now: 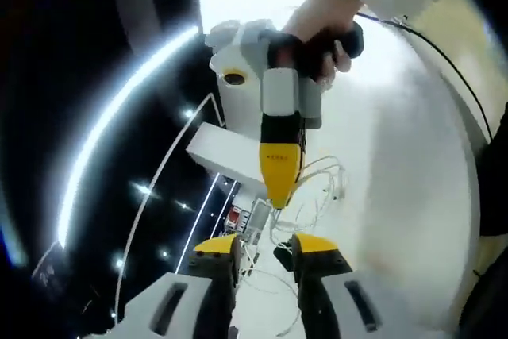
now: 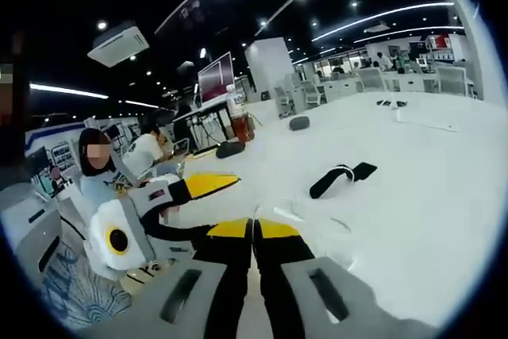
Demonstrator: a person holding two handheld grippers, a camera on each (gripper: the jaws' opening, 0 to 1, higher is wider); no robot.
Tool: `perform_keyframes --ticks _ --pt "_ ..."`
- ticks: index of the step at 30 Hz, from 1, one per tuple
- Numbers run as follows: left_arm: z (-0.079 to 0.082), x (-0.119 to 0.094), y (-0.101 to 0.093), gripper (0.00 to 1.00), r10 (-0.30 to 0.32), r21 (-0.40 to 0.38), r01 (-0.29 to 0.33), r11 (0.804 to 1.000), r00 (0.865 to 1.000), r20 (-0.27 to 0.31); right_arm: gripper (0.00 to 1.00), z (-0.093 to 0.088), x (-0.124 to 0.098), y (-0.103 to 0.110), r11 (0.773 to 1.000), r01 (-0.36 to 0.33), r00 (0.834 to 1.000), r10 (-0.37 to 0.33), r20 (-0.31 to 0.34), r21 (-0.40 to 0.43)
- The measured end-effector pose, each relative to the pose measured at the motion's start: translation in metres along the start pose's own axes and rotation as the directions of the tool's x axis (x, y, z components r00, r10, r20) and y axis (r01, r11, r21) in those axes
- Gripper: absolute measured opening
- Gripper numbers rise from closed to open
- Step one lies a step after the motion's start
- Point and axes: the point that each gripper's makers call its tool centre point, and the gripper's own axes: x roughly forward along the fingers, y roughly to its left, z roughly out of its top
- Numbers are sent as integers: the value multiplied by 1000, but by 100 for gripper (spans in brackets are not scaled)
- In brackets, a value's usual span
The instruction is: Peel open the Velcro strap on the desktop, arrange the wired earphones neatly onto it, and close the Velcro strap to secure them.
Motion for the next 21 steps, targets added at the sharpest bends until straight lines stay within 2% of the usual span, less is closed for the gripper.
perform_keyframes --ticks 3,5,6,9,10,11,12,13,21 --pt "11 0 -2 29 -8 -36 9 999 999 49 4 -1 2 3 1000 -11 1000 11 -10 -3" --pt "14 3 0 29 -2 -23 3 1000 998 71 4 -1 3 4 1000 -18 1000 18 -14 1" --pt "2 10 4 28 4 0 -4 1000 999 51 4 -2 4 5 1000 -24 999 24 -21 3" --pt "-7 13 0 27 -11 35 10 999 1000 18 4 -5 6 8 999 -35 999 35 -40 5" --pt "-1 17 -13 25 -52 -3 52 999 997 55 4 -6 7 9 999 -38 998 38 -45 5" --pt "-2 17 -14 23 -52 3 52 999 997 56 4 -7 7 9 999 -38 998 38 -50 4" --pt "-4 14 -4 21 -16 66 14 998 999 35 4 -8 8 9 999 -36 998 36 -56 1" --pt "-3 13 -5 20 -17 77 14 997 999 39 4 -9 8 8 999 -34 997 34 -62 -3" --pt "0 13 -11 15 -37 108 31 994 998 47 4 -14 8 8 999 -38 996 38 -84 2"
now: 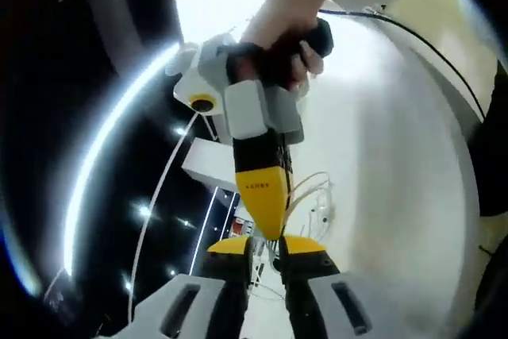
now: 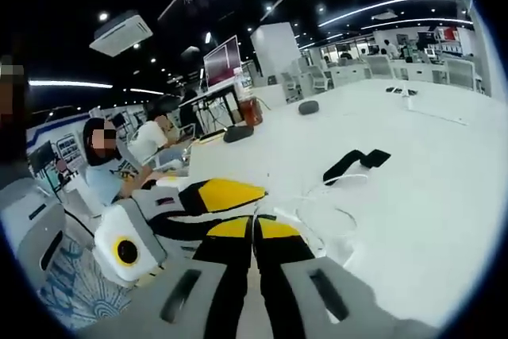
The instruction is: Peel open the Velcro strap on the desktop, arrange the wired earphones neatly onto it, and close the Velcro strap to secure them.
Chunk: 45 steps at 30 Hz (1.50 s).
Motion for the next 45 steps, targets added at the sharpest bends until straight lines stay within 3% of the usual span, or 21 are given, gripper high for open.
perform_keyframes --ticks 4,10,16,21,24,31,41,45 --pt "0 0 -3 10 -13 24 13 1000 1000 -6 4 -1 -1 0 1000 -2 1000 2 -5 0" --pt "-1 -2 -3 8 -7 -16 7 1000 1000 7 6 -1 -2 2 1000 -14 1000 14 -3 -14" --pt "-9 -10 2 8 25 -57 -25 998 1000 -5 9 32 -27 -15 997 12 996 -6 85 -77" --pt "-12 -15 8 7 74 -126 -74 989 997 -1 10 27 -24 -47 978 76 997 -77 1 -194" --pt "-15 -17 10 7 87 -163 -87 983 996 -4 10 11 -11 -39 974 16 998 -31 -64 -225" --pt "-19 -20 14 7 98 -174 -97 980 995 -6 10 -7 15 -24 950 -57 991 17 -131 -306" --pt "-22 -24 17 7 117 -176 -117 977 993 -12 8 -19 28 -25 909 -57 980 -27 -195 -413" --pt "-23 -25 18 7 123 -172 -123 977 992 -12 7 -18 27 -22 906 -66 981 -18 -194 -417"
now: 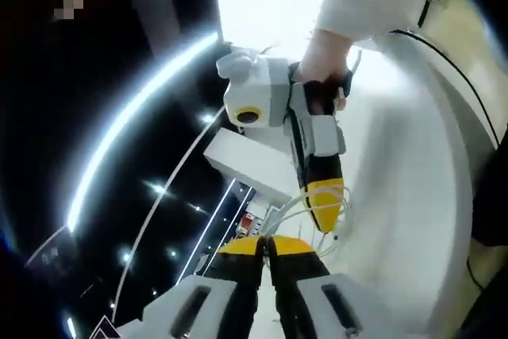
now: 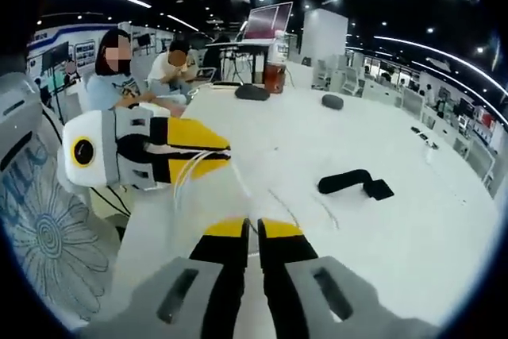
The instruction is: Peel open the Velcro strap on the desktop, arrange the wired earphones neatly onto it, and close the Velcro strap to secure them.
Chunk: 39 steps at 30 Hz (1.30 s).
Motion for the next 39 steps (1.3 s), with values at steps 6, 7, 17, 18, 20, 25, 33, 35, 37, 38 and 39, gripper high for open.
perform_keyframes --ticks 6,7,17,18,20,25,33,35,37,38,39 --pt "-1 -2 2 7 15 -6 -15 1000 1000 1 3 4 -2 -2 1000 12 1000 -12 15 -7" --pt "-1 -2 2 7 17 -7 -17 1000 1000 0 3 4 -2 -2 1000 14 1000 -14 14 -10" --pt "-2 -2 3 7 24 -1 -24 1000 1000 2 9 3 7 7 999 -13 1000 13 -15 -33" --pt "-1 -2 3 7 26 0 -26 1000 1000 4 9 3 8 6 1000 -12 1000 11 -22 -29" --pt "0 -2 3 7 31 2 -31 1000 999 9 9 5 9 3 1000 -8 1000 7 -23 -23" --pt "0 -3 4 7 37 6 -37 999 999 12 8 5 15 5 1000 -16 999 16 -39 6" --pt "0 -2 4 7 40 26 -40 999 999 12 5 4 22 7 998 -28 994 23 -105 -50" --pt "-1 -3 5 7 49 15 -49 999 999 12 5 4 20 8 997 -26 994 19 -103 -67" --pt "-1 -4 6 7 54 7 -54 998 998 12 5 5 18 5 997 -21 995 14 -99 -69" --pt "-2 -4 7 7 57 3 -57 998 998 12 5 6 16 4 998 -19 996 13 -90 -62" --pt "-2 -4 7 7 58 1 -58 998 998 11 5 7 13 3 998 -17 997 13 -79 -52"
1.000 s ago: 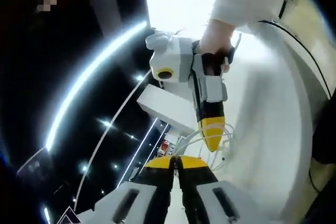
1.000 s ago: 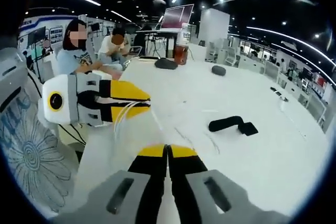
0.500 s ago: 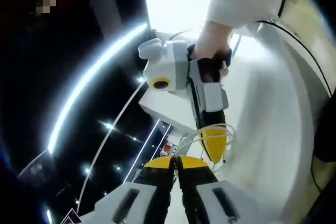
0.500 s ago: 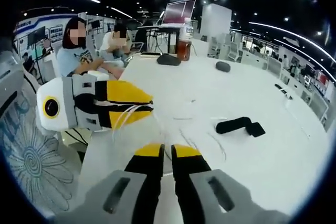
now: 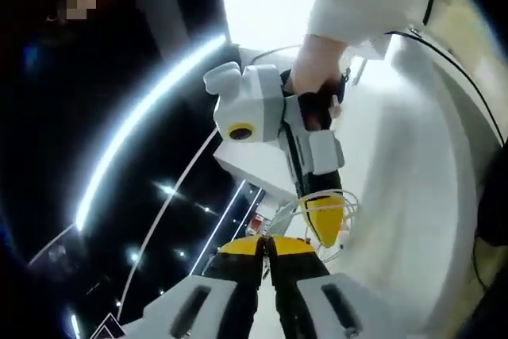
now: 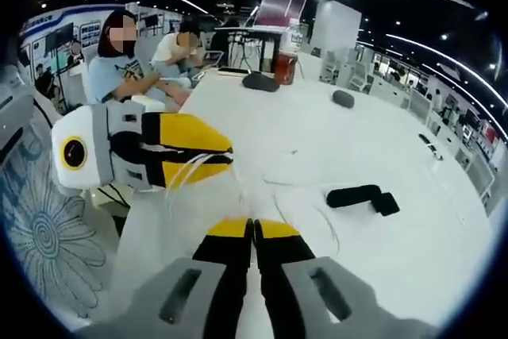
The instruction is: Peel open the Velcro strap on the desktop, arrange the wired earphones neatly onto it, and close the Velcro strap to secure them.
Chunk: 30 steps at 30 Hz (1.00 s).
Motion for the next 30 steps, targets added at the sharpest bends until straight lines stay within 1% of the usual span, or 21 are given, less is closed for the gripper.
perform_keyframes --ticks 1,4,7,8,10,12,13,15,18,20,25,30 --pt "-1 0 1 7 0 -3 0 1000 1000 -2 5 1 -2 0 1000 0 1000 0 9 9" --pt "-4 -1 3 7 4 -4 -4 1000 1000 -9 5 10 -14 -4 998 -3 998 -1 64 60" --pt "-5 -1 4 7 8 -10 -8 1000 1000 -12 4 20 -24 -4 991 -27 992 10 126 133" --pt "-5 -1 5 7 11 -9 -11 1000 1000 -14 4 26 -30 -4 985 -43 987 16 159 168" --pt "-4 0 5 7 12 -12 -13 1000 1000 -13 4 32 -39 -4 981 -55 981 18 195 188" --pt "-2 0 7 7 15 -16 -15 1000 1000 -8 4 36 -44 -4 980 -56 977 15 212 191" --pt "1 2 7 7 13 -22 -13 1000 1000 -3 4 40 -49 -3 978 -58 973 11 230 198" --pt "5 3 7 7 7 -45 -6 999 1000 9 4 42 -51 -1 978 -58 971 9 238 203" --pt "7 5 7 7 0 -68 1 998 1000 11 4 41 -49 2 980 -59 973 14 230 192" --pt "6 6 6 7 -2 -56 2 998 1000 7 4 40 -49 5 978 -67 974 22 225 197" --pt "4 8 1 7 -16 -26 15 1000 1000 -8 4 43 -48 8 976 -66 970 14 243 207" --pt "4 9 0 9 -12 -29 12 999 1000 -12 4 41 -45 13 977 -74 969 24 244 199"
